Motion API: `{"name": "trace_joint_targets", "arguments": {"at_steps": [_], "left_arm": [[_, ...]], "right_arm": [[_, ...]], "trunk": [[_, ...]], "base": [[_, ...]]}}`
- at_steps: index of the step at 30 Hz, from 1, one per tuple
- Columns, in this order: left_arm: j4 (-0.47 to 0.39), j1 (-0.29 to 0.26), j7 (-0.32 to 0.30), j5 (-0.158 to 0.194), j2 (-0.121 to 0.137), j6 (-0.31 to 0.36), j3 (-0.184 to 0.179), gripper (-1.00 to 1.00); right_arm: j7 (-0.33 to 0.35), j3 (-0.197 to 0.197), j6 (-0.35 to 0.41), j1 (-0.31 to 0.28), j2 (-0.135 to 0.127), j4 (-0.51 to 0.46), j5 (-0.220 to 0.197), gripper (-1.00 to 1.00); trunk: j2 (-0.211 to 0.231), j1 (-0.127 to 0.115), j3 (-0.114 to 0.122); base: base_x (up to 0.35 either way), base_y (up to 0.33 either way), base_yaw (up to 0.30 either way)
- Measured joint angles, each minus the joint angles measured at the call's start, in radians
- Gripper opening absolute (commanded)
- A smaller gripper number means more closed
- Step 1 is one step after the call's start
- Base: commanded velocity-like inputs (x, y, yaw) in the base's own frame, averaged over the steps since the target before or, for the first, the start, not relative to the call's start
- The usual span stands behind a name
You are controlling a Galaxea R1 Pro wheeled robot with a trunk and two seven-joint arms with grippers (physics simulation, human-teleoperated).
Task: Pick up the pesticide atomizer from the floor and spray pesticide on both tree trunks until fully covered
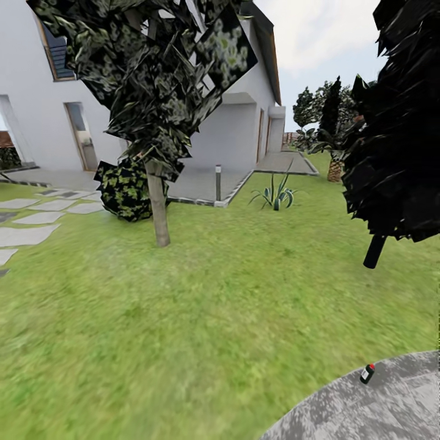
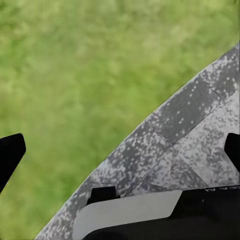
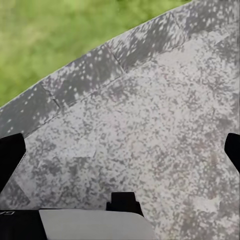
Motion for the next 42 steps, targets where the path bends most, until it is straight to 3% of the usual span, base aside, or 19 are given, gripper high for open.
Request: {"name": "trace_joint_targets", "arguments": {"at_steps": [9,42], "left_arm": [[0.0,0.0,0.0,0.0,0.0,0.0,0.0,1.0],[0.0,0.0,0.0,0.0,0.0,0.0,0.0,1.0]], "right_arm": [[0.001,0.0,0.0,0.0,0.0,0.0,0.0,1.0],[0.001,0.0,0.0,0.0,-0.001,0.0,0.0,1.0]], "trunk": [[0.0,0.0,0.0],[0.0,0.0,0.0]], "base": [[0.35,0.136,-0.185],[0.329,0.175,-0.294]]}}
